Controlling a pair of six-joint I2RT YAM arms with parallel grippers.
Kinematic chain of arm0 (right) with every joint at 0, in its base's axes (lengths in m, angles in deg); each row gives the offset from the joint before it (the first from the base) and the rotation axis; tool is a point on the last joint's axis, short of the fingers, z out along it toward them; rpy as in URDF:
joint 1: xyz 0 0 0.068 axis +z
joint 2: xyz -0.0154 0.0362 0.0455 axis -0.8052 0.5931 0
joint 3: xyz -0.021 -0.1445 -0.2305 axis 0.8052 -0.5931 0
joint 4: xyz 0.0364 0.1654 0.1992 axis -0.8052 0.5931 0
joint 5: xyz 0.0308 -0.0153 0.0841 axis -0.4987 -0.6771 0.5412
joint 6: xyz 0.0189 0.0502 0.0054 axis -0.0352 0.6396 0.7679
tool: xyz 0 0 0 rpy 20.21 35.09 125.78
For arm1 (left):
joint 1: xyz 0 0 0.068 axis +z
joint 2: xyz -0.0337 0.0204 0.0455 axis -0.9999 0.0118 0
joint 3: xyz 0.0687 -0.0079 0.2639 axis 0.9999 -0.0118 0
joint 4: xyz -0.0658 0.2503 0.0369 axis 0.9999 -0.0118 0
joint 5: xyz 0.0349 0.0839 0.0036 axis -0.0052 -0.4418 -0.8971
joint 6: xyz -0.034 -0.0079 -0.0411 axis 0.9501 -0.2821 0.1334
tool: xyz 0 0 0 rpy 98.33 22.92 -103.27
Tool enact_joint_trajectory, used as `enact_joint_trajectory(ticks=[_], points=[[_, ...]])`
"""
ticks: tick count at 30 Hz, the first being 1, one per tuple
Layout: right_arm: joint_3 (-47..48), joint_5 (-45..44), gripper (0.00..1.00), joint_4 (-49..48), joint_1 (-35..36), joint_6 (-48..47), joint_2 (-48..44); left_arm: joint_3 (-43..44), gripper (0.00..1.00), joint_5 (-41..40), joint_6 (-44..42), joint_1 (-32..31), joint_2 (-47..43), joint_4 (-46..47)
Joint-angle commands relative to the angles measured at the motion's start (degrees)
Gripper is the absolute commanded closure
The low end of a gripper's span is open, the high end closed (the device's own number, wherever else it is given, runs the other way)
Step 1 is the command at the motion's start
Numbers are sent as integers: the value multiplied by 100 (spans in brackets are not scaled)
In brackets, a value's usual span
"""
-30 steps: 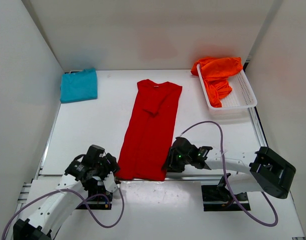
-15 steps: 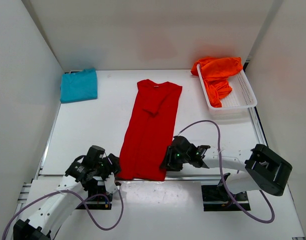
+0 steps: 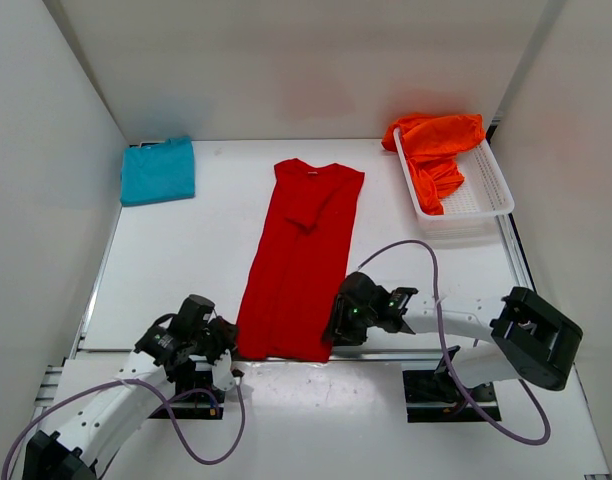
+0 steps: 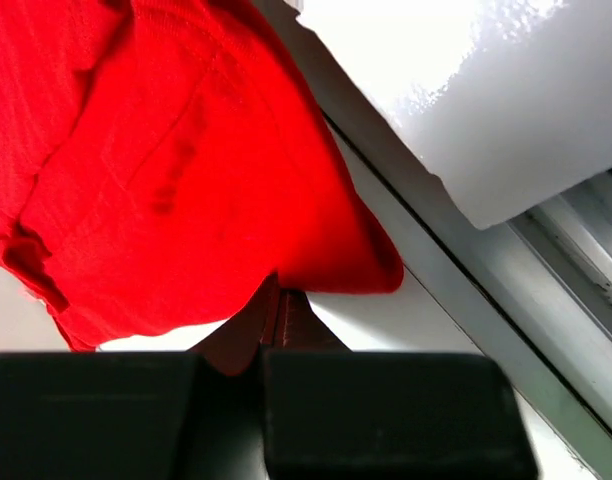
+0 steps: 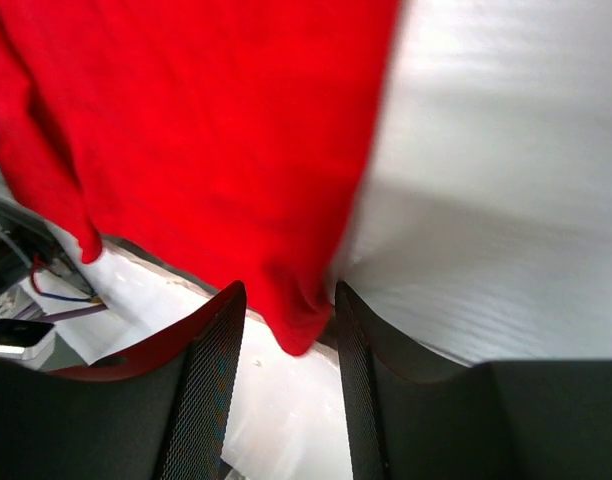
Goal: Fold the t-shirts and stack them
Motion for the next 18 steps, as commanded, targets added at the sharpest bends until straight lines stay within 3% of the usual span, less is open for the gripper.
enact_joint_trajectory(ticks=[1, 6, 18], points=[[41, -277, 53, 1172, 76, -12, -63, -149, 97, 200, -634, -91, 41, -143], [50, -189, 53, 1385, 172, 242, -125, -211, 100, 112, -291, -153, 33, 262], [129, 172, 54, 375, 278, 418, 508, -97, 100, 182, 615, -284, -81, 587]])
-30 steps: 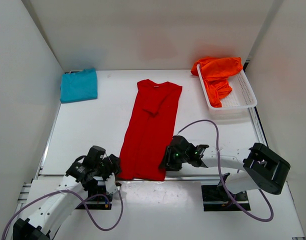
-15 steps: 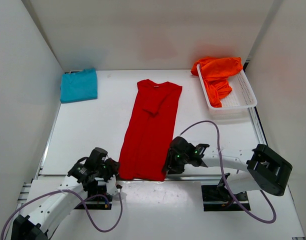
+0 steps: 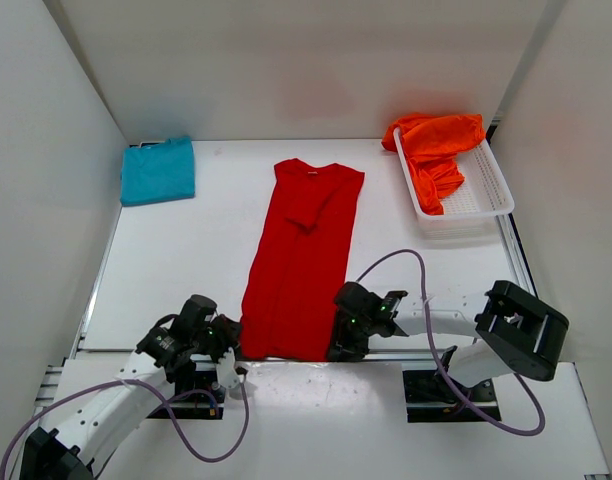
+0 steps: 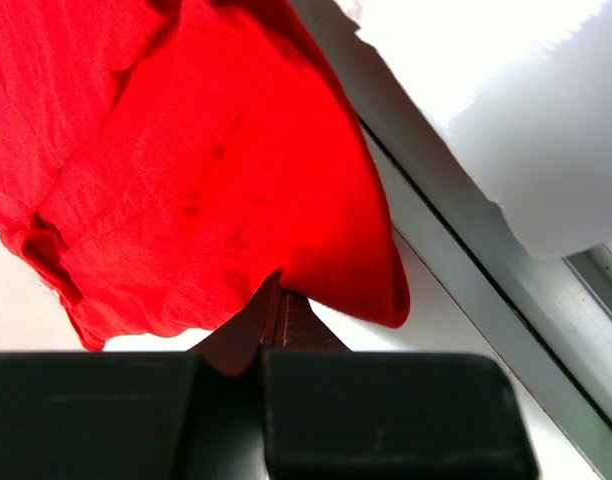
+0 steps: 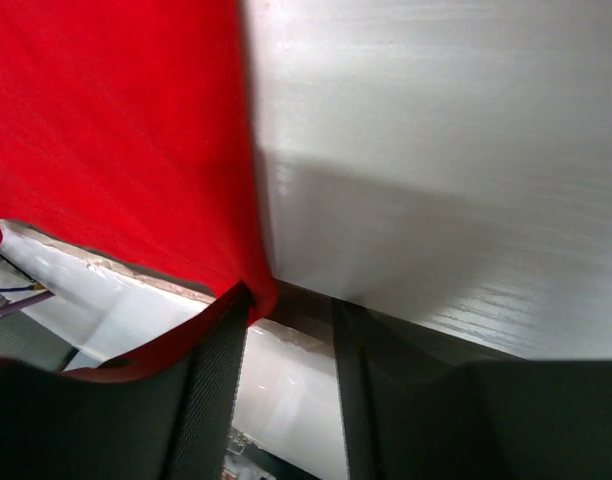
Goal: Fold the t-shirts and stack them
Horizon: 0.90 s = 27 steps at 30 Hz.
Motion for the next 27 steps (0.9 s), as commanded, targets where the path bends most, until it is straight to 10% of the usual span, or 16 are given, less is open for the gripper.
enact_joint_trajectory(ticks=[1, 11, 27], points=[[94, -126, 57, -264, -8, 78, 134, -7, 100, 178, 337, -62, -75, 89], [76, 6, 99, -941, -210, 192, 160, 186, 100, 186, 794, -18, -22, 212], [164, 252, 100, -353, -1132, -309, -1078, 1529, 100, -322, 2920, -158, 1470, 1055]])
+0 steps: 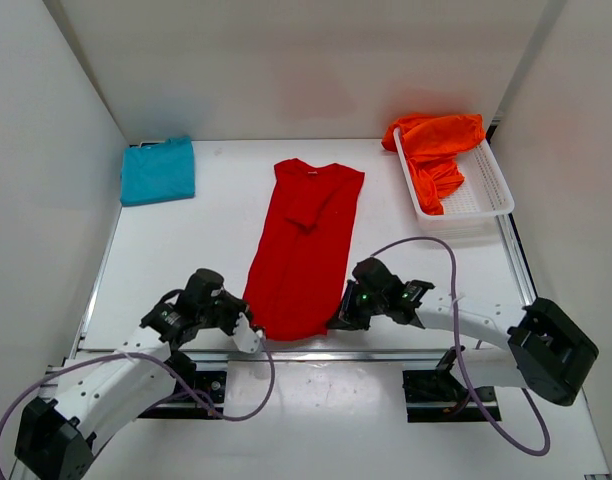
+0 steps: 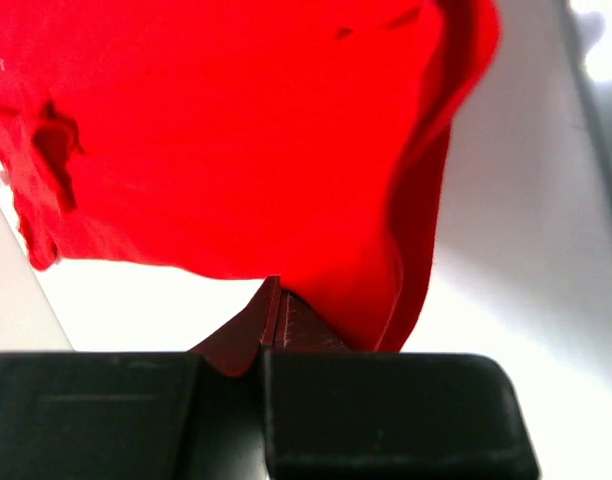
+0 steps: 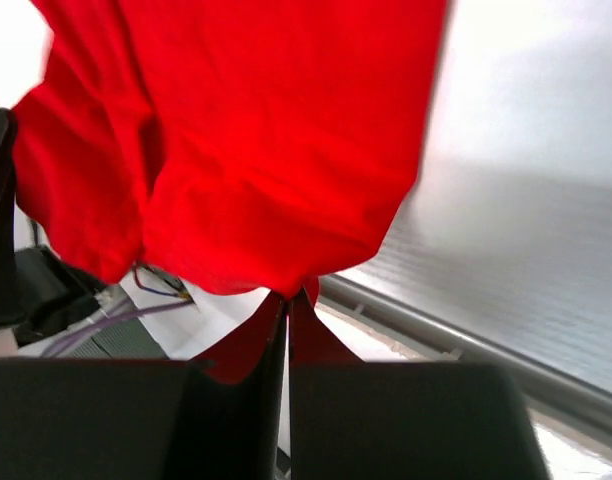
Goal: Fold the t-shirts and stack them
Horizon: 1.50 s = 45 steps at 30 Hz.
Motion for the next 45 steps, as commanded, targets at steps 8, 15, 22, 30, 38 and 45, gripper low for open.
enact_joint_trajectory(ticks=[8, 15, 22, 30, 38, 45], points=[[533, 850, 100, 148, -1567, -1495, -174, 2002, 100, -1000, 2172, -277, 2171, 771], [1262, 1483, 100, -141, -2683, -2411, 721, 3225, 100, -1528, 2885, 3, 3682, 1053], [2157, 2019, 100, -249, -3449, -2587, 1836, 4175, 100, -1678, 3201, 302, 5061, 1264], [3424, 2380, 100, 192, -3721, -2842, 3148, 4983, 100, -1476, 3457, 425, 6082, 1334], [4330, 2599, 99, 544, -3994, -3001, 4079, 5722, 100, -1519, 3606, 645, 6856, 1343], [4909, 2670, 75, 771, -4196, -3150, 4589, 5942, 98, -1546, 3851, 654, 7261, 1580]])
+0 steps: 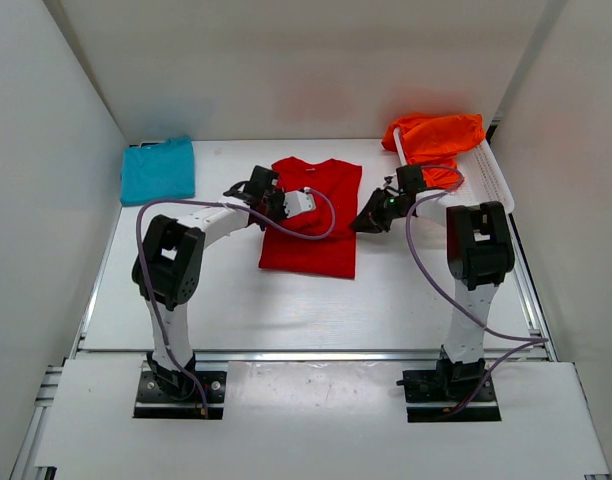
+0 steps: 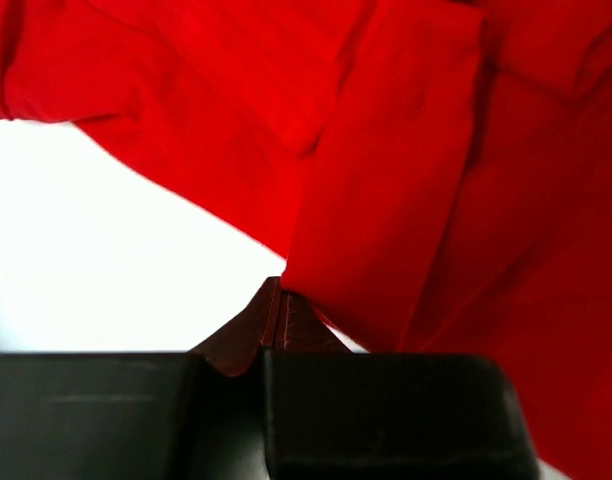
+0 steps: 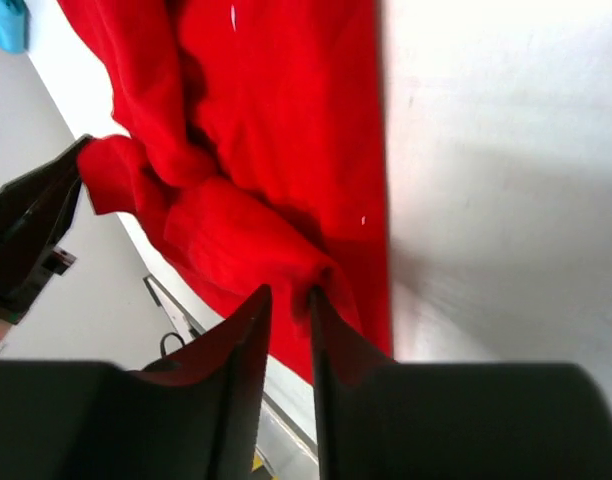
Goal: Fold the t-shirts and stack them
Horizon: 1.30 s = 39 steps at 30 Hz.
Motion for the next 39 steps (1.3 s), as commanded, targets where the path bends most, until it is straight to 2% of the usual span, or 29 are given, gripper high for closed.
enact_joint_trajectory(ticks=[1, 4, 8, 9, 11, 12, 14, 17, 23, 28, 32, 39], points=[[532, 179, 72, 271, -114, -199, 166, 322, 97, 47, 272, -17, 118, 223], [848, -14, 59, 368, -201, -418, 219, 455, 84, 13, 597, 62, 233, 389], [1314, -375, 59, 745, -202, -954, 62, 674, 65, 56, 1211, 290, 321, 566], [1350, -567, 59, 877, -193, -1042, 9, 744, 63, 144, 1352, 343, 321, 566], [1324, -787, 64, 1062, -71, -1481, -228, 780, 55, 153, 1599, 413, 347, 592], [1333, -936, 72, 1185, 52, -1587, -308, 832, 53, 153, 1712, 431, 347, 592], [1167, -1034, 95, 1195, 271, -1982, -571, 876, 51, 136, 1845, 431, 330, 575], [964, -1070, 100, 1177, 676, -2351, -783, 903, 40, 127, 2240, 457, 269, 531], [1042, -1499, 100, 1423, 1423, -2835, -642, 587, 38, -119, 2566, 615, -56, 381], [990, -1808, 100, 1546, 2004, -2845, -476, 148, 38, -110, 2821, 888, -338, 311], [1244, -1948, 100, 1616, 2224, -2827, -169, -2, 37, -365, 2900, 985, -347, 276], [1385, -2194, 100, 1739, 2373, -2652, 324, -29, 36, -330, 3032, 1047, -321, 241]])
